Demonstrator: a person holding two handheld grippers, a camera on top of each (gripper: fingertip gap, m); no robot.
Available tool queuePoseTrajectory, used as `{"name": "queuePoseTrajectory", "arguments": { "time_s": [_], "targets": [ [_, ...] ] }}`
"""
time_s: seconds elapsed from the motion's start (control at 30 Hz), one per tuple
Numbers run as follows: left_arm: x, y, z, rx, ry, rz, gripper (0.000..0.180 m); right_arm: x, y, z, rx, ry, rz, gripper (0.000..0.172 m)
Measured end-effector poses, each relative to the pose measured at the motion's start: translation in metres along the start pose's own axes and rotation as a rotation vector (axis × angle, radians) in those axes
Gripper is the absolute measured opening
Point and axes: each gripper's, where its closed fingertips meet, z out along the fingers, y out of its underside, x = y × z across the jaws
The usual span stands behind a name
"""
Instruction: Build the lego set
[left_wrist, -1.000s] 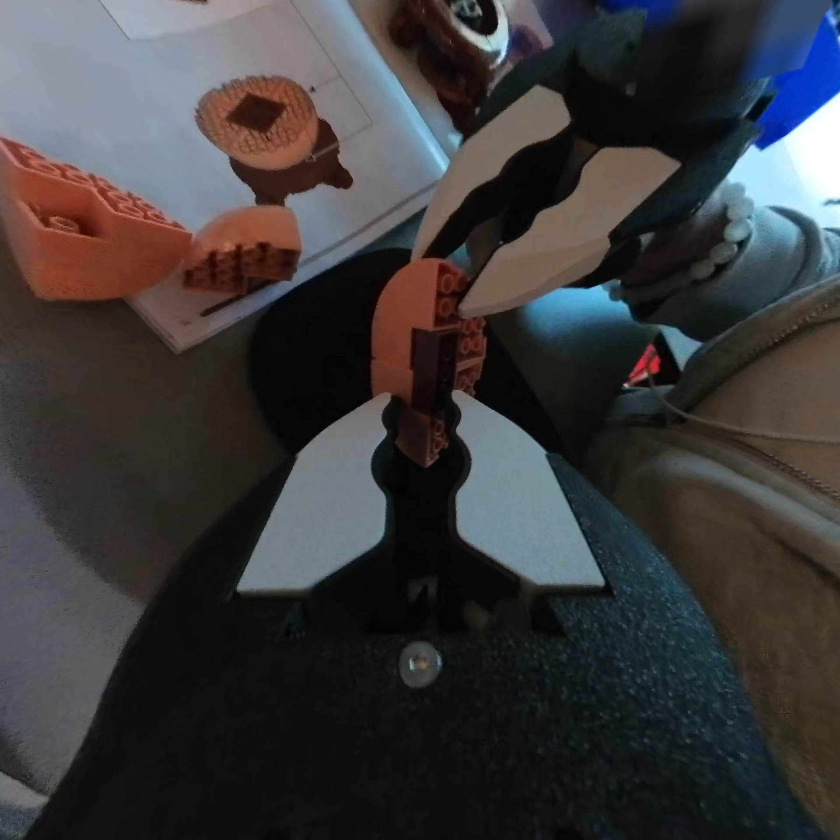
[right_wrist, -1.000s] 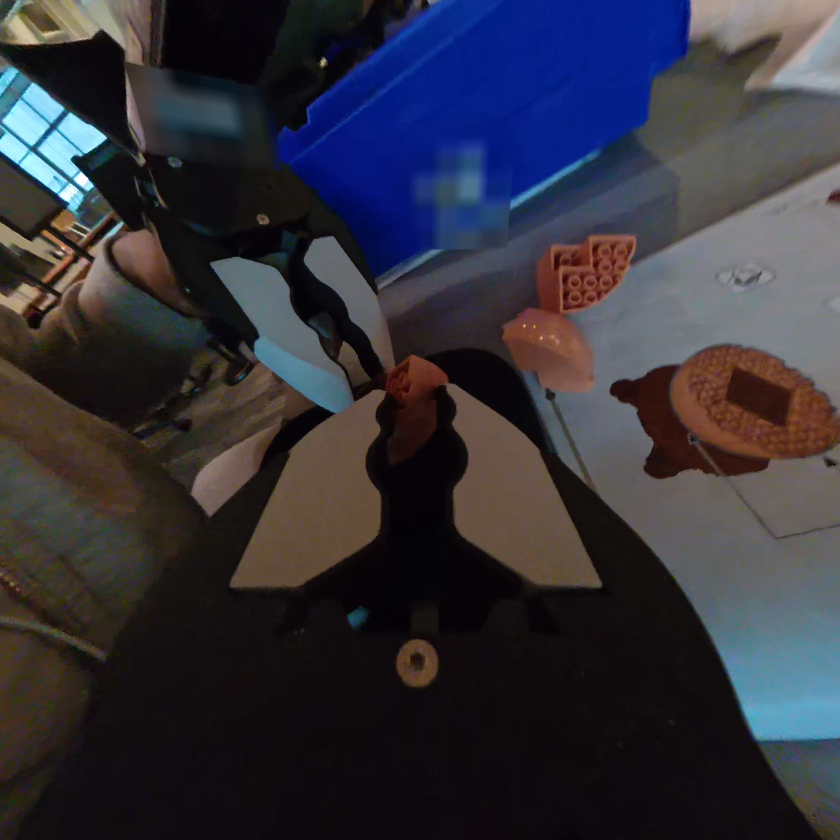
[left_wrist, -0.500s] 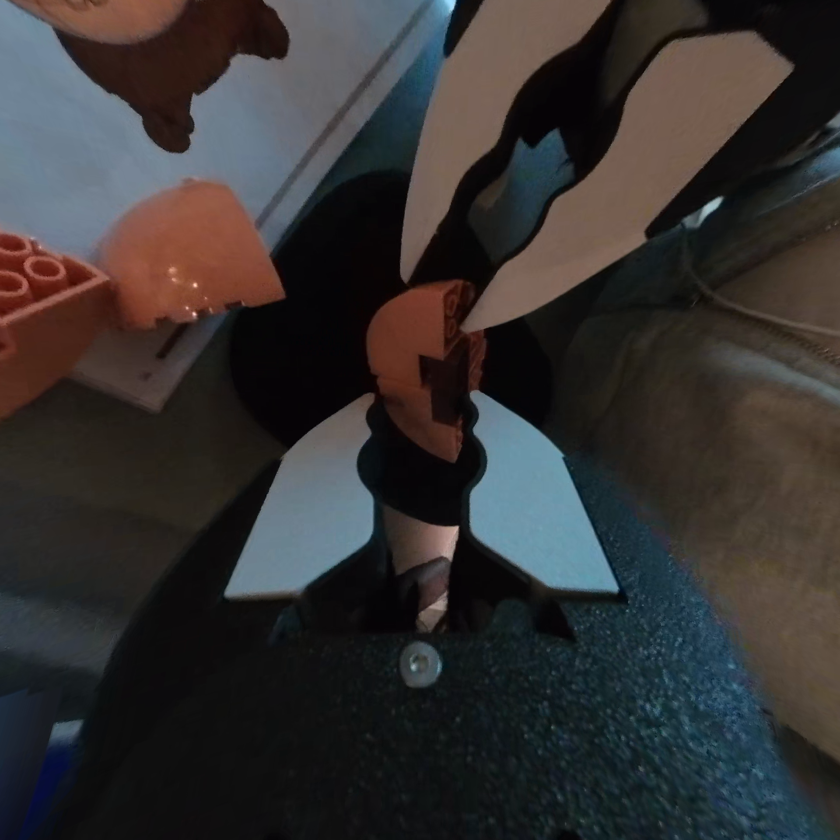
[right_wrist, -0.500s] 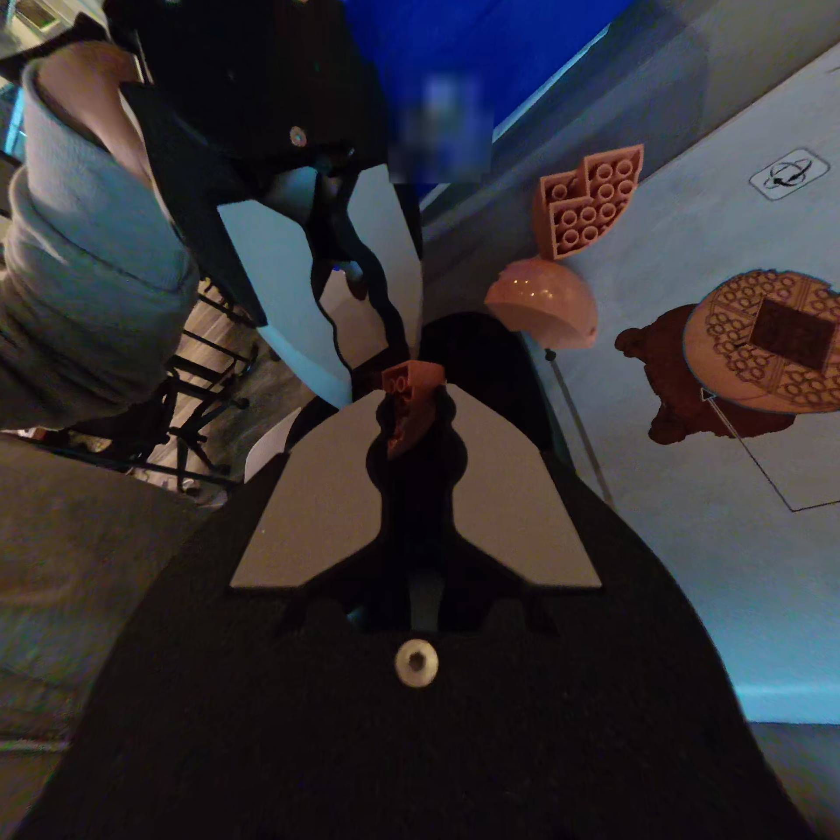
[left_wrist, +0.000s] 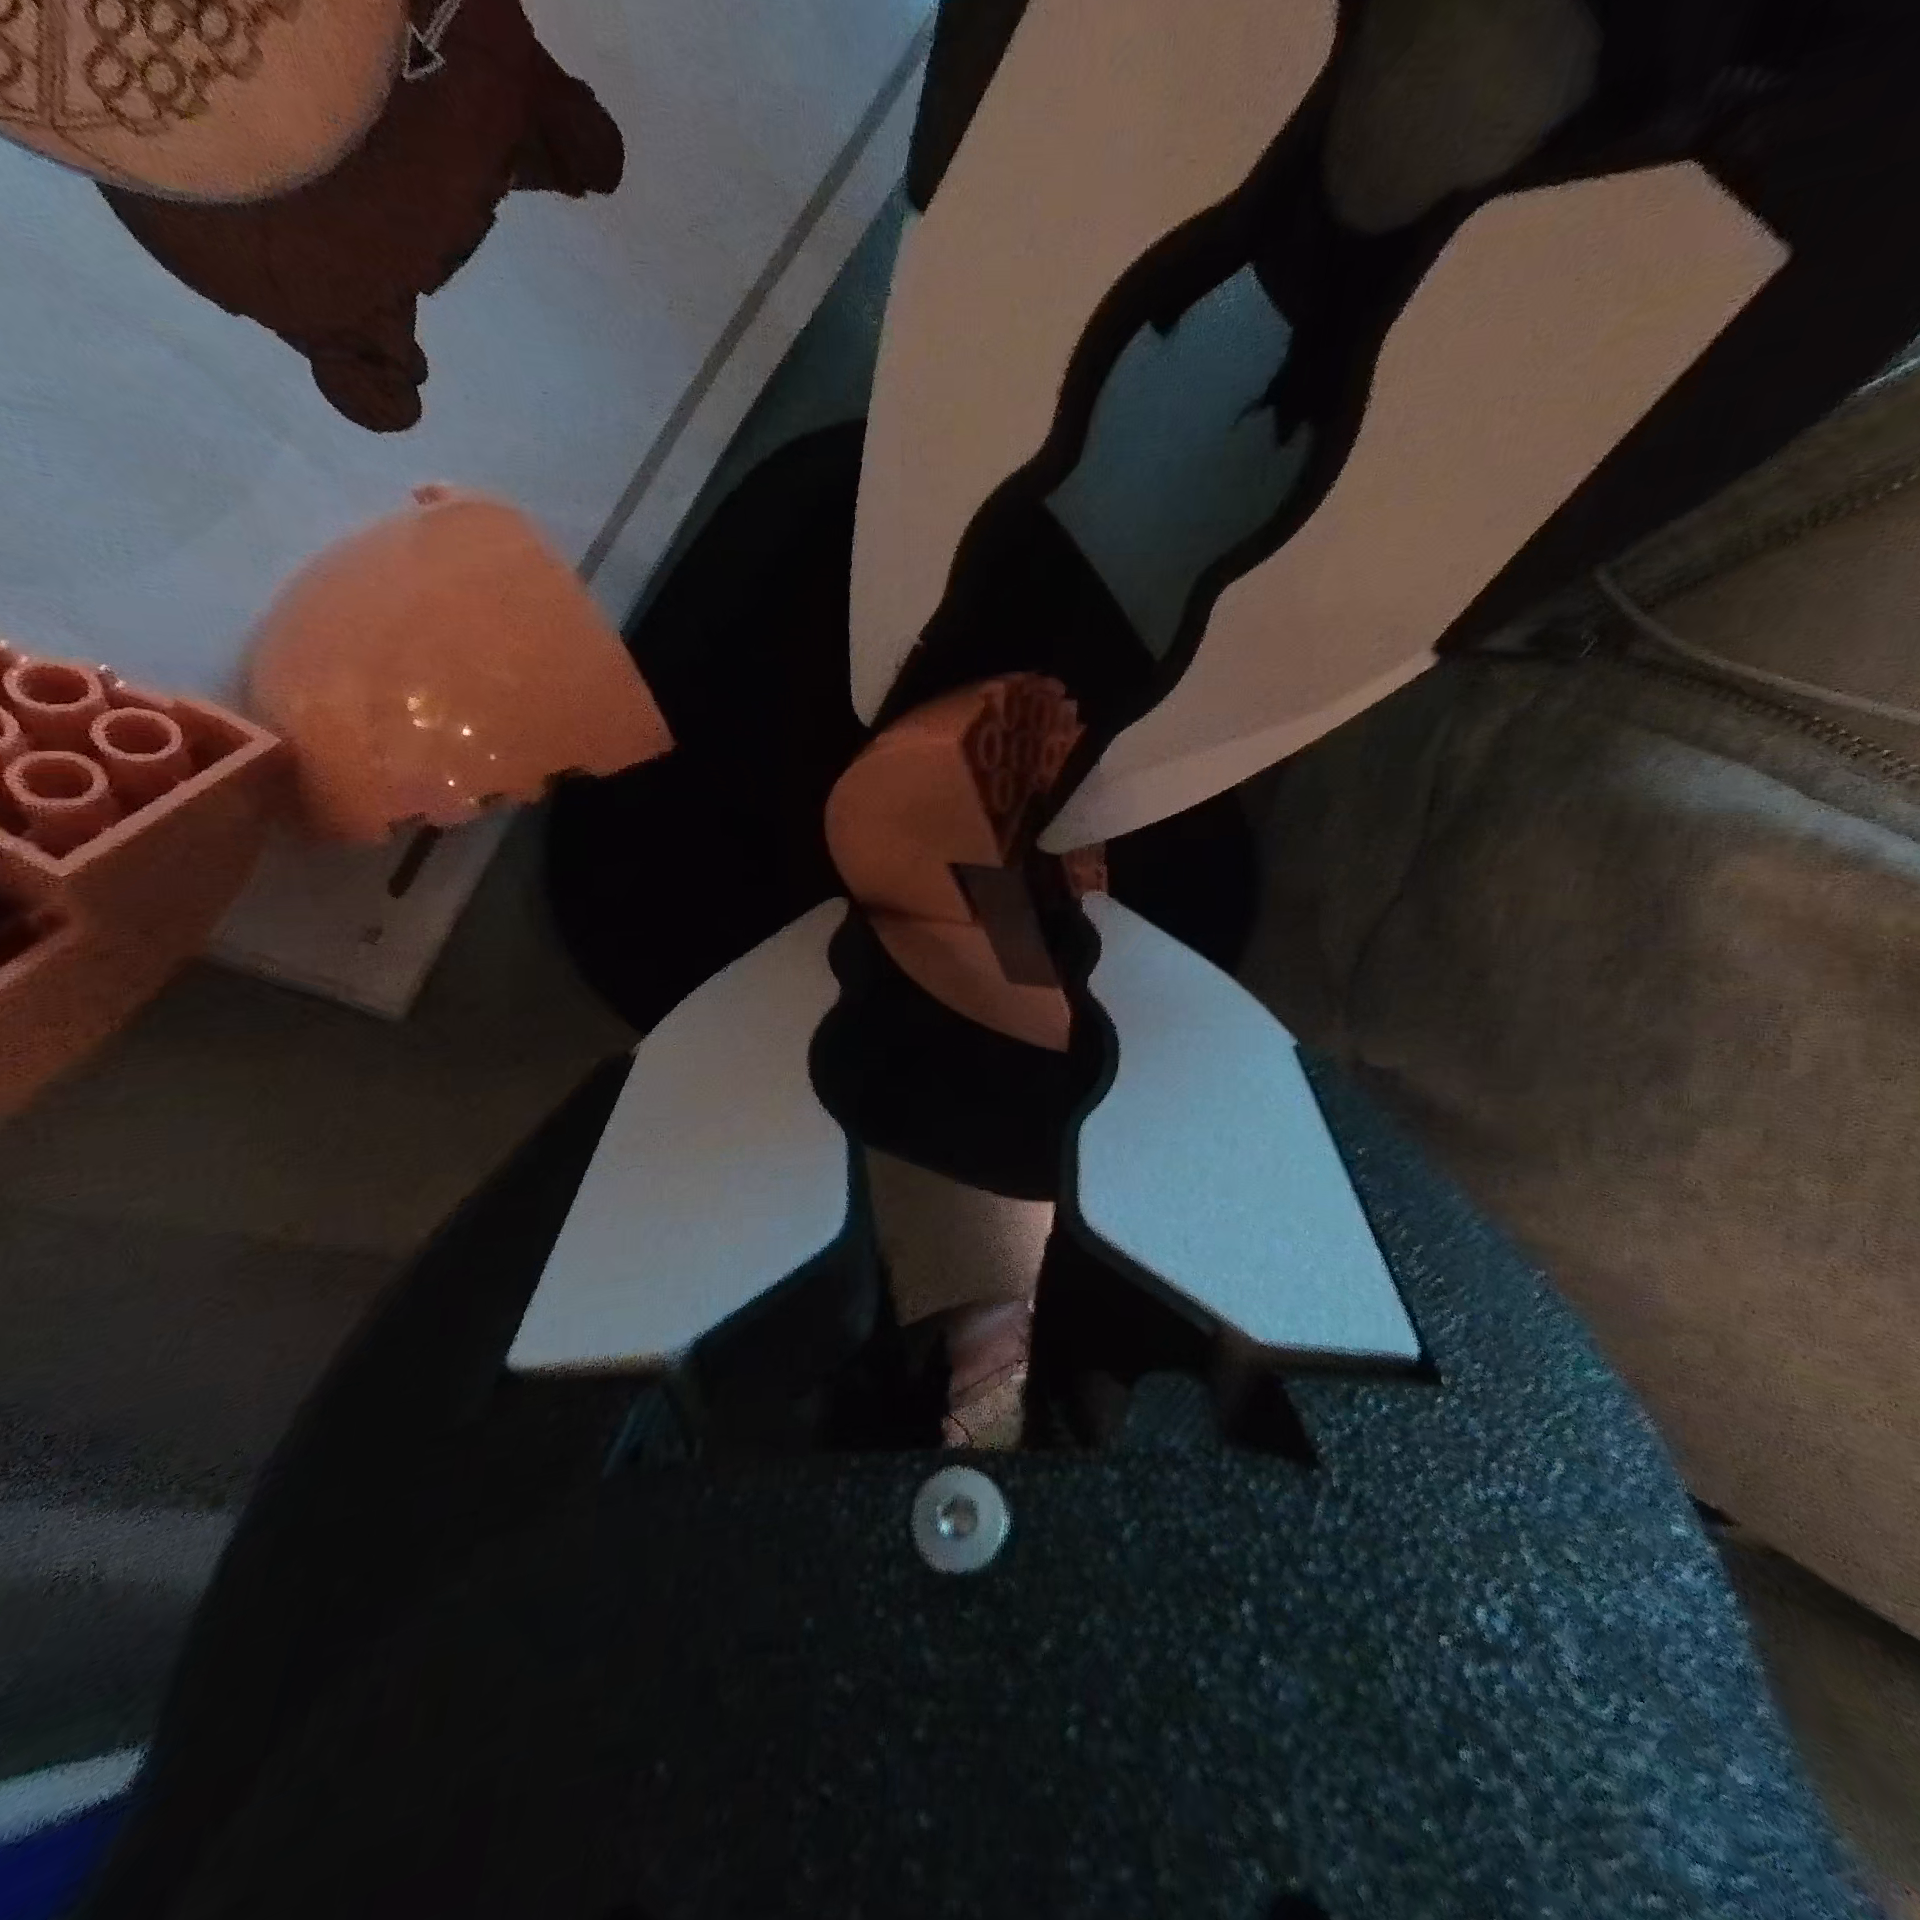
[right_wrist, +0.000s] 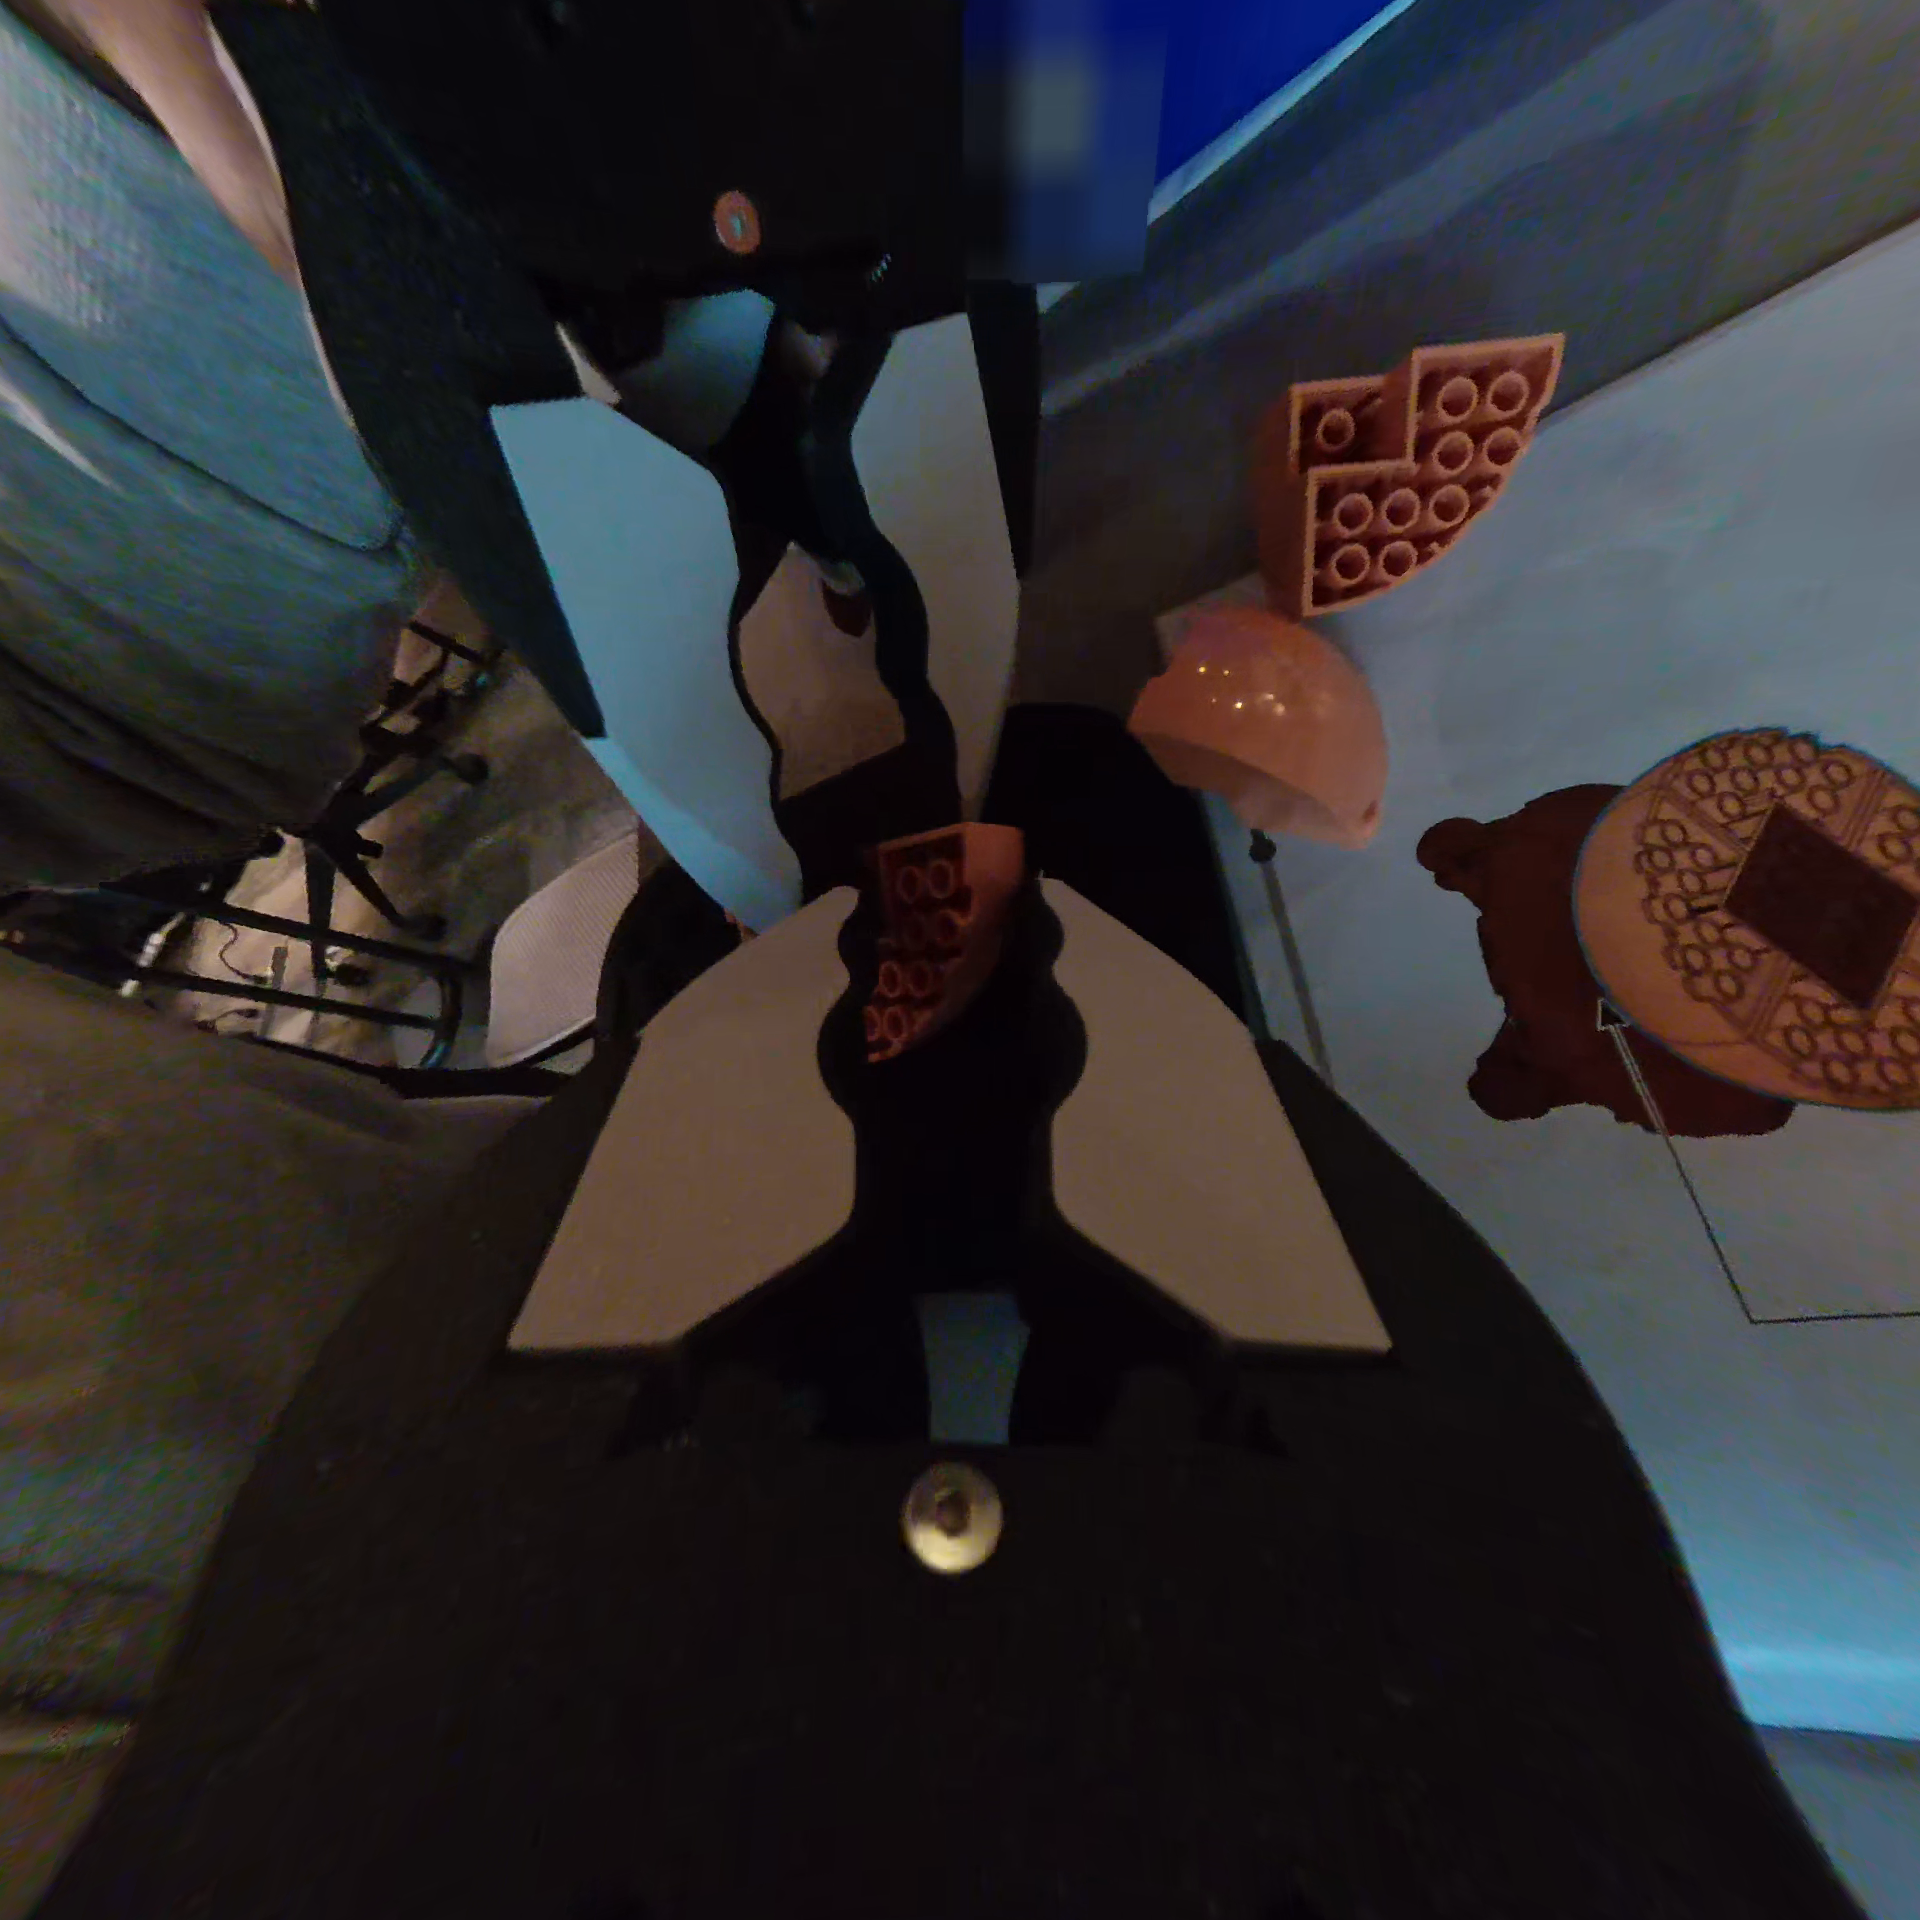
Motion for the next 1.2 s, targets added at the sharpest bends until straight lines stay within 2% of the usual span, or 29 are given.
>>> {"name": "queuePoseTrajectory", "arguments": {
  "time_s": [0.2, 0.3, 0.37, 0.43, 0.53, 0.63, 0.8, 0.97, 1.2],
  "targets": [
    [-0.001, 0.001, -0.006, 0.206, -0.01, 0.02, 0.037, 0.0, -0.006, 0.005, -0.124, 0.072, -0.033, 0.025],
    [-0.002, 0.007, -0.022, 0.339, -0.128, 0.008, 0.032, -0.001, -0.008, 0.007, -0.173, 0.1, -0.055, 0.024],
    [-0.002, 0.008, -0.04, 0.487, -0.22, -0.013, 0.027, -0.002, -0.009, 0.008, -0.189, 0.105, -0.052, 0.024],
    [0.008, 0.008, -0.047, 0.607, -0.221, -0.006, 0.021, -0.002, -0.008, 0.007, -0.203, 0.107, -0.044, 0.024],
    [-0.005, 0.013, -0.042, 0.623, -0.357, -0.05, 0.02, -0.002, -0.006, 0.006, -0.225, 0.1, -0.03, 0.024],
    [0.008, 0.006, -0.028, 0.67, -0.288, -0.036, 0.02, -0.001, -0.004, 0.006, -0.216, 0.054, 0.017, 0.024],
    [0.002, 0.004, -0.015, 0.731, -0.275, -0.11, 0.029, 0.0, -0.002, 0.004, -0.197, -0.006, 0.044, 0.024],
    [0.006, 0.003, -0.011, 0.776, -0.145, -0.142, 0.022, -0.001, -0.003, 0.007, -0.187, -0.077, 0.076, 0.025],
    [0.004, 0.006, -0.009, 0.774, -0.032, -0.168, 0.022, -0.005, -0.003, 0.012, -0.243, -0.203, 0.115, 0.027]
  ]
}}
